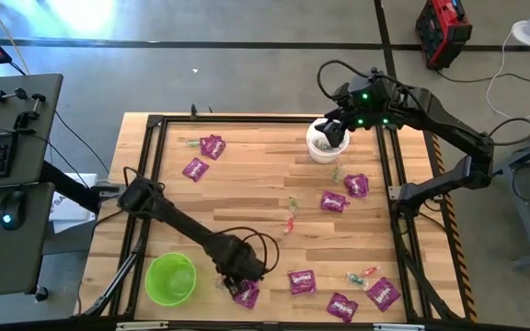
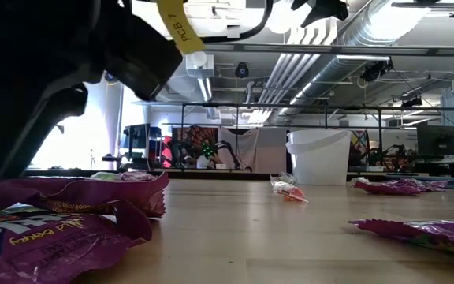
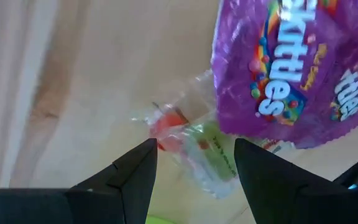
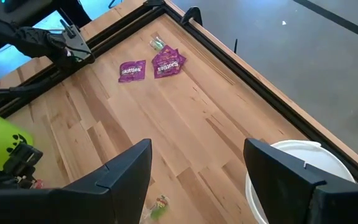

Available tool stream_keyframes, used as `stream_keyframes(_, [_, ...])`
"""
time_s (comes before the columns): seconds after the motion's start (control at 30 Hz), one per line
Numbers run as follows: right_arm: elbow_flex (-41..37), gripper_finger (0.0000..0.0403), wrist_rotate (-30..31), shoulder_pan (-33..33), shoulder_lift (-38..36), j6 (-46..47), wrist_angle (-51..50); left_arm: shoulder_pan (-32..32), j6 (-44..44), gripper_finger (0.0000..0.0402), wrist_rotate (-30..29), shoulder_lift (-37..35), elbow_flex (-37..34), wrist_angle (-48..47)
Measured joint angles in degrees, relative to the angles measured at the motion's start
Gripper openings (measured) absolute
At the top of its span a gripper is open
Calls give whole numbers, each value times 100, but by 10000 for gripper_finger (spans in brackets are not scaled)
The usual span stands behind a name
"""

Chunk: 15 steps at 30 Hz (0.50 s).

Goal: Sort candy by brand, put in halloween buckets
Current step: Put the green gummy into the white bucket

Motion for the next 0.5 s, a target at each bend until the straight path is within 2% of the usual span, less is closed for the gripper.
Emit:
stream_keyframes(0.1, [0, 247, 2, 0, 0, 0, 0, 11, 59, 203, -247, -11, 0, -89])
stream_keyframes(0.2, [0, 247, 5, 0, 0, 5, 0, 11, 235, 189, -253, -8, 0, -131])
stream_keyframes(0.5, [0, 247, 5, 0, 0, 10, -1, 1, 141, 89, -310, -11, 0, 406])
